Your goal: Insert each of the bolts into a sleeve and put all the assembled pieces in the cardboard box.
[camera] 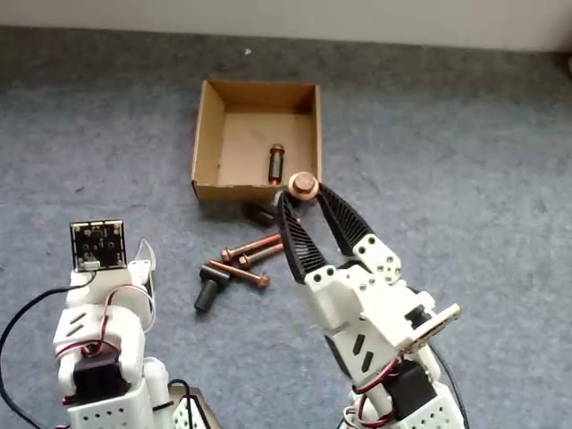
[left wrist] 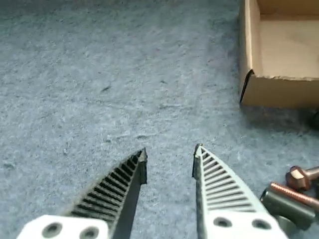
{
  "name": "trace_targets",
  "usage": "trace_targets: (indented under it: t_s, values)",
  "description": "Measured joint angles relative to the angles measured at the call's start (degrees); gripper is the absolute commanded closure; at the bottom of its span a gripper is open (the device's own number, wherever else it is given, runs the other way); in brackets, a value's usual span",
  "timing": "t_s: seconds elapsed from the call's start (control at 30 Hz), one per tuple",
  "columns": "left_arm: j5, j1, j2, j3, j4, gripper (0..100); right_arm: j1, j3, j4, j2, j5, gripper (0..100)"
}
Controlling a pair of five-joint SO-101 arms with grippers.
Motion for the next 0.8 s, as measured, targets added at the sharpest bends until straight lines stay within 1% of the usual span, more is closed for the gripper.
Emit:
trace_targets:
  t_s: [0.13,0.27,0.67,0.8]
  values:
    - [-1.6,-1.2,0.0,4.4,0.0,82,1.8,0.0,0.0,7.3,0.0,99.4]
    - [-1.8,-1.3,0.0,6.8,0.0,82,3.4,-1.8,-0.4,20.7,0.0,99.4]
    - [-1.8,-1.3,0.1,8.9,0.0,82,4.0,-28.0,-0.4,65.7,0.0,99.4]
    - [-1.8,-1.3,0.1,8.9,0.0,82,5.2,-35.6,-5.2,79.1,0.0,99.4]
